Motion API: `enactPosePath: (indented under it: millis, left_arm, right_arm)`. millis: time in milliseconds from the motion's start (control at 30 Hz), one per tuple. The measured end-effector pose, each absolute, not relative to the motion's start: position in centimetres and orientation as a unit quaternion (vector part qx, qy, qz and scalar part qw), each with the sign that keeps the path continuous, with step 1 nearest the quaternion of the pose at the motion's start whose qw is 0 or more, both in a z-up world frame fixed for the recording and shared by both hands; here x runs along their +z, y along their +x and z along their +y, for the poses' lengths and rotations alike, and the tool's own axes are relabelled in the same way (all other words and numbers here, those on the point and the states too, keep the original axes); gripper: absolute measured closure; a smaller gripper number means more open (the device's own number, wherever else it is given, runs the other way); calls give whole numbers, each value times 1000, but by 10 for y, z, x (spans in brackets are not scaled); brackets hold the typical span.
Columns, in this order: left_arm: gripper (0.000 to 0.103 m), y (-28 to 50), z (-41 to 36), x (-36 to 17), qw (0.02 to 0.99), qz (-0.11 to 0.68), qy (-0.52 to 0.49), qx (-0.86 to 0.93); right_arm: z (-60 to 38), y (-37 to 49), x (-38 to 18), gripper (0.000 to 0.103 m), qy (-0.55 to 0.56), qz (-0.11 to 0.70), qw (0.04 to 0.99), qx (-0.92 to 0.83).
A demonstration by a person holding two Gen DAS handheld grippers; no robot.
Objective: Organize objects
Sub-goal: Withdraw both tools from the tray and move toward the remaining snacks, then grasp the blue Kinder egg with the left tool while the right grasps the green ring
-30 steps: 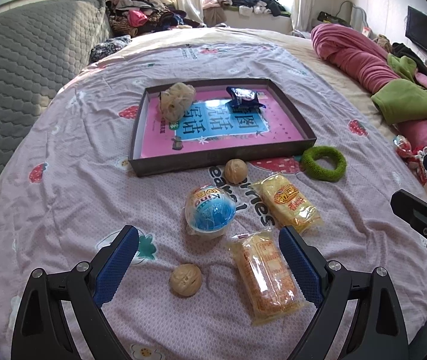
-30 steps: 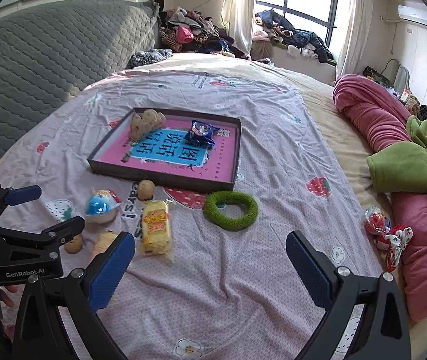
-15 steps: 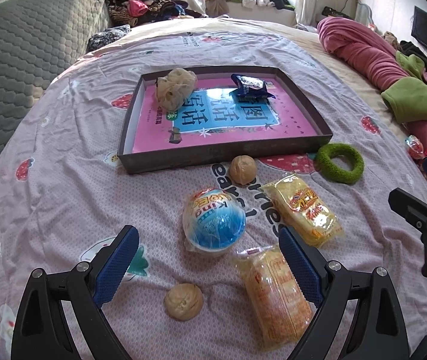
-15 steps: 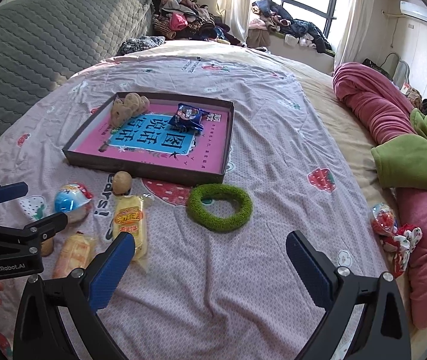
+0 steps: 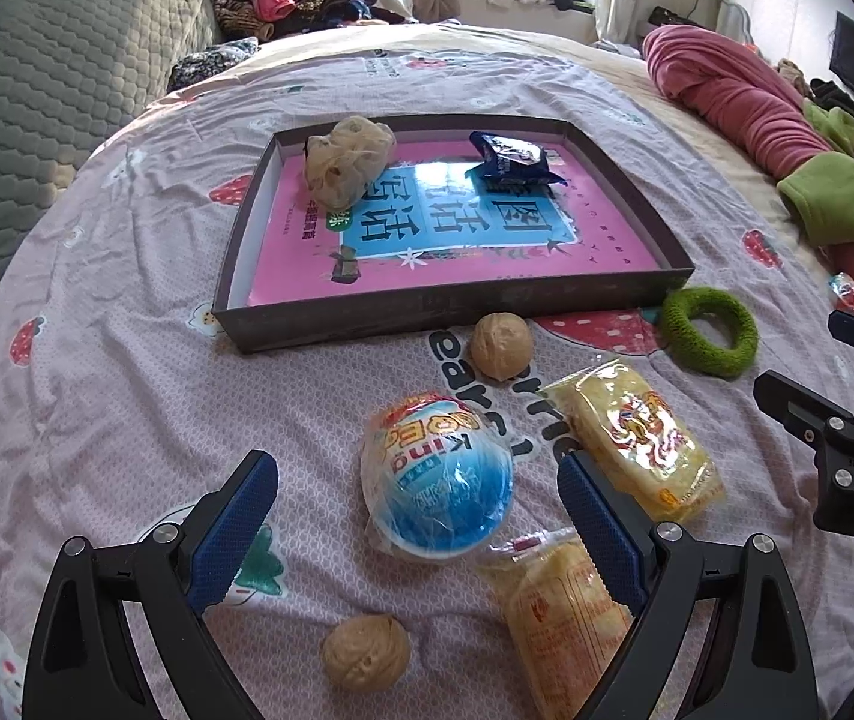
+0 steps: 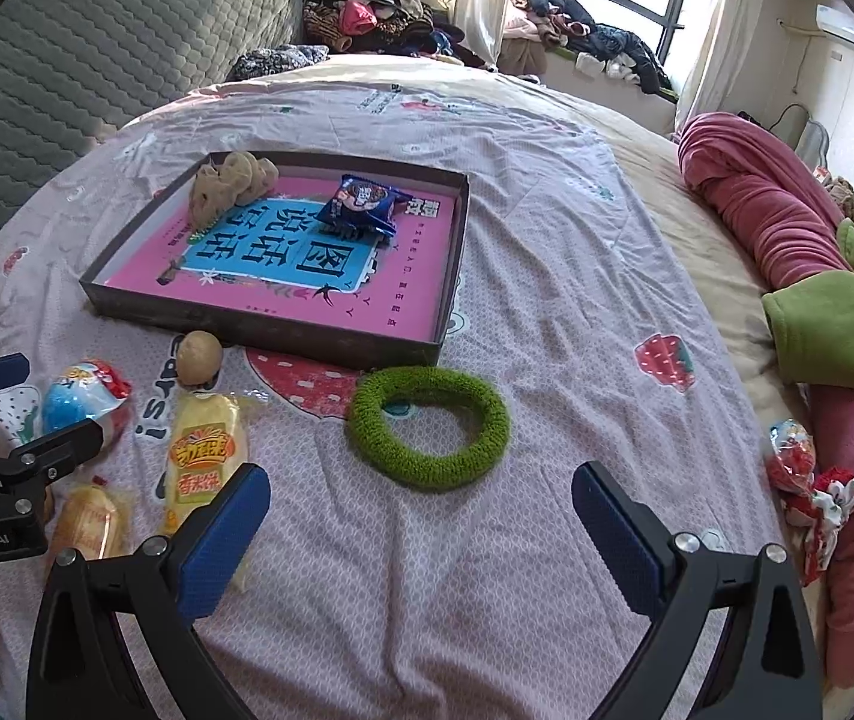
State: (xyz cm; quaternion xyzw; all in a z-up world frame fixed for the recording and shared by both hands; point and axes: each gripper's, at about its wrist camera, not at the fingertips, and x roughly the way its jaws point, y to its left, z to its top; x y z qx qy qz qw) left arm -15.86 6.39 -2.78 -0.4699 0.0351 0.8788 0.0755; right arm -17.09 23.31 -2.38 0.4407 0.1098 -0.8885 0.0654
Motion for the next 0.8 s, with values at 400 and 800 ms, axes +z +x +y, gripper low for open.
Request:
enactPosePath:
  millis: [400,800]
  left_arm:
    - [8,-166,62,-35,75,34,-474,877]
    - [8,-171,62,-40,74,35,-477,875]
  right_arm:
    - [229,-183,-31,1,445,106,69,-886]
    - [217,-184,-33,1,445,110,79,-885]
